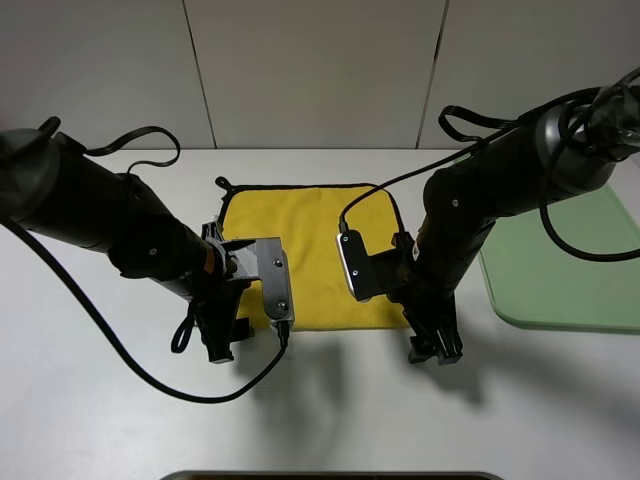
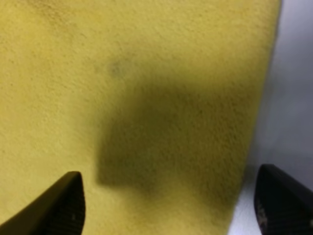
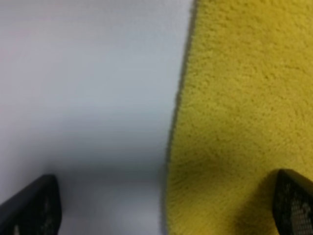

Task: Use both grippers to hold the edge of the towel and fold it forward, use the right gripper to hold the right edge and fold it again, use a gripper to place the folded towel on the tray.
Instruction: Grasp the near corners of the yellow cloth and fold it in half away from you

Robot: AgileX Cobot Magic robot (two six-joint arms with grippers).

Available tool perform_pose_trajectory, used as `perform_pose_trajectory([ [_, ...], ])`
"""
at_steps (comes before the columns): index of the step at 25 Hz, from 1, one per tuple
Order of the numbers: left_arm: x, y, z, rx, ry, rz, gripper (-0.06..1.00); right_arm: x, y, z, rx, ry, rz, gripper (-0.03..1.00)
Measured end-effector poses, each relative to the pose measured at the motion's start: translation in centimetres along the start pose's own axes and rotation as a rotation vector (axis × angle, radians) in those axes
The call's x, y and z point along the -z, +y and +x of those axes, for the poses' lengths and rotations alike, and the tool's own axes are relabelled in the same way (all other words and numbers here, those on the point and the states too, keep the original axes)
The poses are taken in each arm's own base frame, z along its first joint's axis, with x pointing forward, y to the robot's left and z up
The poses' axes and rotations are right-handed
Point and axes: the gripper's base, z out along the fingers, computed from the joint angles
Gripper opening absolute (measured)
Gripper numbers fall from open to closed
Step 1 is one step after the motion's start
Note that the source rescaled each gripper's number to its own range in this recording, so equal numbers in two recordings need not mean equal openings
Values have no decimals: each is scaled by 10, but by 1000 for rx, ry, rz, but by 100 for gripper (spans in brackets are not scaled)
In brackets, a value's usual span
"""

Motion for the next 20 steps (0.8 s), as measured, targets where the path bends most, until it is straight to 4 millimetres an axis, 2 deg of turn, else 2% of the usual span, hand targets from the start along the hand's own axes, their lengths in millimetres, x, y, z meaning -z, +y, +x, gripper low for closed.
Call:
perform_pose_trajectory([
  [20, 0, -2, 3, 101, 7, 6, 61, 0, 0, -2, -24, -19, 0, 98],
])
